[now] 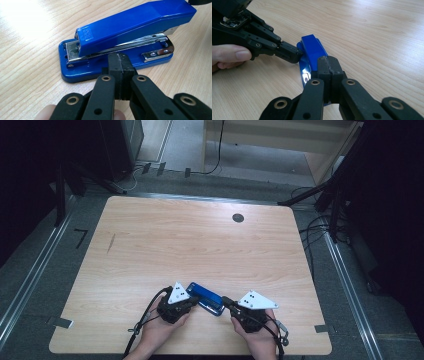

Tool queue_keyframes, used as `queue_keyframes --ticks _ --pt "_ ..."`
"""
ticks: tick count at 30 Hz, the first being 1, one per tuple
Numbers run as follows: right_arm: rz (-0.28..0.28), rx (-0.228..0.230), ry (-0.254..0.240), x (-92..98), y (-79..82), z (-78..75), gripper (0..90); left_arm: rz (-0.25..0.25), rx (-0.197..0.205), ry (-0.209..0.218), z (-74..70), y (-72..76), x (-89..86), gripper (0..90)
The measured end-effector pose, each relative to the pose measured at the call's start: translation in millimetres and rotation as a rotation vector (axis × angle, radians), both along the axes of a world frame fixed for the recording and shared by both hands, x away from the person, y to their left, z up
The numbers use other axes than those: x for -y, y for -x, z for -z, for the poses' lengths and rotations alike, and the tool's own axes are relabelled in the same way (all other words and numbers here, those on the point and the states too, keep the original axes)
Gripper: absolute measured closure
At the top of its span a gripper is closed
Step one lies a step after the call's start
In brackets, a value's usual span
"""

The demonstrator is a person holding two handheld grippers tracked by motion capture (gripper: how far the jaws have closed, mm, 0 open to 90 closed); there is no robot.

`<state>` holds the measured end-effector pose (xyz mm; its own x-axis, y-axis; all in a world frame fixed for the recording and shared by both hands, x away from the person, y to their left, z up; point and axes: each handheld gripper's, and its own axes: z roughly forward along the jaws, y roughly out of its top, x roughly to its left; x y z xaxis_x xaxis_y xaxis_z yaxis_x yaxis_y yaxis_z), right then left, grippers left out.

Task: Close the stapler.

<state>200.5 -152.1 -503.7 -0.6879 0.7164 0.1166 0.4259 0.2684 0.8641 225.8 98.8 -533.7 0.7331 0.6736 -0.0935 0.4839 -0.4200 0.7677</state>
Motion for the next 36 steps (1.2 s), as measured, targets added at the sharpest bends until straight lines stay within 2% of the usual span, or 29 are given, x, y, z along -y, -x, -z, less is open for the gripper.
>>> queue_keyframes --ticks 3,8,9,12,16,18,19,20,22,31,36 --pt "0.009 -0.003 -0.007 -0.4 0.5 0.9 90.0 0.000 0.000 0.000 0.0 -0.1 -0.1 90.0" --pt "-0.003 0.007 0.024 -7.0 2.1 7.2 90.0 0.001 0.003 0.005 -0.1 -0.1 0.0 90.0" --pt "-0.008 0.002 0.012 -8.7 2.5 8.0 90.0 0.000 0.004 0.006 -0.1 -0.1 -0.1 90.0" --pt "-0.011 0.003 0.016 -10.3 1.9 7.6 90.0 0.001 0.006 0.005 -0.1 -0.1 0.1 90.0" --pt "-0.007 -0.010 -0.023 -7.1 1.2 10.6 90.0 0.001 0.004 0.006 -0.1 -0.2 -0.1 90.0" --pt "-0.004 -0.013 -0.026 -7.0 1.3 11.0 90.0 0.000 0.004 0.007 -0.1 -0.2 -0.1 90.0" --pt "-0.002 -0.021 -0.006 -7.7 1.3 11.5 90.0 0.000 0.004 0.007 -0.1 -0.1 -0.1 90.0" --pt "-0.002 -0.009 -0.010 -7.6 1.7 12.3 90.0 -0.002 0.003 0.009 -0.1 -0.2 -0.1 90.0" --pt "0.004 -0.018 -0.026 -6.3 1.7 13.1 90.0 -0.002 0.003 0.009 -0.1 -0.2 -0.2 90.0" --pt "0.015 -0.010 0.012 -9.4 4.4 11.9 90.0 -0.002 0.003 0.009 -0.1 -0.2 -0.2 90.0" --pt "0.008 -0.013 0.001 -9.1 5.1 11.0 90.0 -0.006 0.001 0.013 -0.2 -0.4 -0.9 90.0"
